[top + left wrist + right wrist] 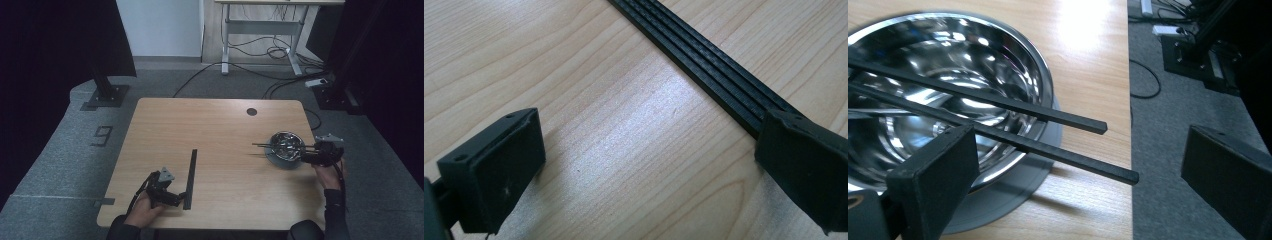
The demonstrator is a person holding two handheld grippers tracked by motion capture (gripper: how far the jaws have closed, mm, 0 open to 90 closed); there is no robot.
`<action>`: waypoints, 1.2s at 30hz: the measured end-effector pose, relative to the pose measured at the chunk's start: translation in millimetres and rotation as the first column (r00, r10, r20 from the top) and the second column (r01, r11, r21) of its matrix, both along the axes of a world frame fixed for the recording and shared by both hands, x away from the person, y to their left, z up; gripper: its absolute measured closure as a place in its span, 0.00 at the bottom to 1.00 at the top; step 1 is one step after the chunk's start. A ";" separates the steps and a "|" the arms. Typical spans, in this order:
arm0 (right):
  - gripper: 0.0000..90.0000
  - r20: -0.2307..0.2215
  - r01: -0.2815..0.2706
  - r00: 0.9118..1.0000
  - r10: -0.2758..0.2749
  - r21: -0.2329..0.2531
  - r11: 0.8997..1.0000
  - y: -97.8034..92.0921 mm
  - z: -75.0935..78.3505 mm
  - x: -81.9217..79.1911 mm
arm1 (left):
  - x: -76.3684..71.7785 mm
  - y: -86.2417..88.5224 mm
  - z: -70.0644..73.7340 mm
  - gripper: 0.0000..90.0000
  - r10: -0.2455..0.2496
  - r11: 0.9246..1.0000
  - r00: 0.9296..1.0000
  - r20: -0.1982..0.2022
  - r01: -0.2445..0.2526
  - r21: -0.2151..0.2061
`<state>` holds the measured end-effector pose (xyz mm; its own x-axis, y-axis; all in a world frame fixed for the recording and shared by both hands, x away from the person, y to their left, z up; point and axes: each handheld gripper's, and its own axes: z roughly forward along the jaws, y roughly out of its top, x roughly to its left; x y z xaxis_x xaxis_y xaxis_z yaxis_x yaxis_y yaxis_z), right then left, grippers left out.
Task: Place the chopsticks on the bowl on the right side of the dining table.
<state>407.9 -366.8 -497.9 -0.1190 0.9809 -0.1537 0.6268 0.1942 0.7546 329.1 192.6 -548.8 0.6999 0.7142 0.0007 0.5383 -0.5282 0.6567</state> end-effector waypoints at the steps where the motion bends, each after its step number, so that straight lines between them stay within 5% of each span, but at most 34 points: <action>1: 0.02 0.007 -0.004 1.000 0.004 0.010 1.000 0.6 1.1 -1.7 | 0.0 0.0 0.0 0.00 0.000 1.000 1.000 0.000 0.000 0.000; 14: 0.15 -0.004 -0.121 0.993 0.122 0.091 0.988 33.2 -3.4 -5.6 | 0.0 0.0 0.0 0.00 0.000 1.000 1.000 0.000 0.000 0.000; 21: 0.53 0.006 -0.175 0.984 0.175 0.102 0.979 43.3 -5.1 -5.9 | 0.0 0.0 0.0 0.00 0.000 1.000 1.000 0.000 0.000 0.000; 25: 0.66 -0.014 -0.202 0.979 0.206 0.128 0.971 44.6 -8.4 -3.5 | 0.0 0.0 0.0 0.00 0.000 1.000 1.000 0.000 0.000 0.000; 36: 0.69 -0.030 -0.245 0.968 0.249 0.093 0.965 54.5 -14.6 2.7 | 0.0 0.0 0.0 0.00 0.000 1.000 1.000 0.000 0.000 0.000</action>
